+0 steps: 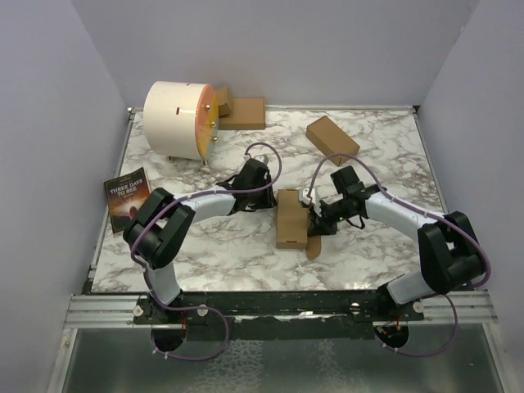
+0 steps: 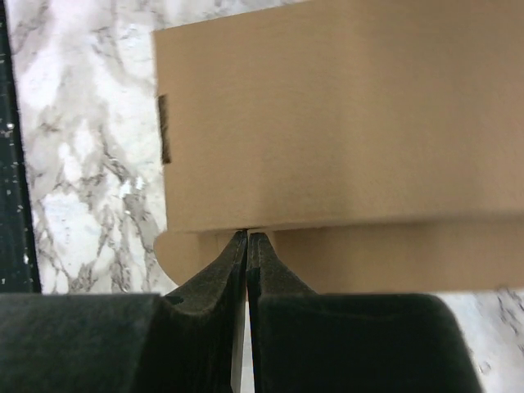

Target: Fold the paper box

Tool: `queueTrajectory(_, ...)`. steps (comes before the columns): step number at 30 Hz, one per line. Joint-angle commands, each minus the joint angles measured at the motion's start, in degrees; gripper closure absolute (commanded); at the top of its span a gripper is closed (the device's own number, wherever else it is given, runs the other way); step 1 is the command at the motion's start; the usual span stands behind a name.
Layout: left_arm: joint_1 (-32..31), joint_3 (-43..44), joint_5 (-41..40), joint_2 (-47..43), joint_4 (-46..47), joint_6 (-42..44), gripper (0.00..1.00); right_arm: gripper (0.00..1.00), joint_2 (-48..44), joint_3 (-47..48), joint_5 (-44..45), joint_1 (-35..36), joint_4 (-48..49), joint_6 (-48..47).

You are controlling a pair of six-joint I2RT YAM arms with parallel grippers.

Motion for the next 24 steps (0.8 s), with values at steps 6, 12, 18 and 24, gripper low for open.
queueTrajectory(6,0.0,7.6,6.2,6.8,-4.3,8.7,0.67,0.93,2.5,0.1,-2.2,9.8,-0.7,-1.9)
queueTrajectory(12,0.1,11.2,4.7,8.0,-8.2,13.2,0.66,0.89,3.1,1.3,-1.8,11.8,-2.8,-3.3)
queueTrajectory(18,1.7,14.5,-9.1,3.3,-16.2,16.3,0.62,0.84,-1.7,3.5,-6.4,1.8,-10.2,-9.2)
queueTrajectory(24,2.5,7.1,-1.9,-9.9,-8.9,15.5,0.54,0.69,-8.6,3.7,-17.4,-12.1,-7.9,-3.8)
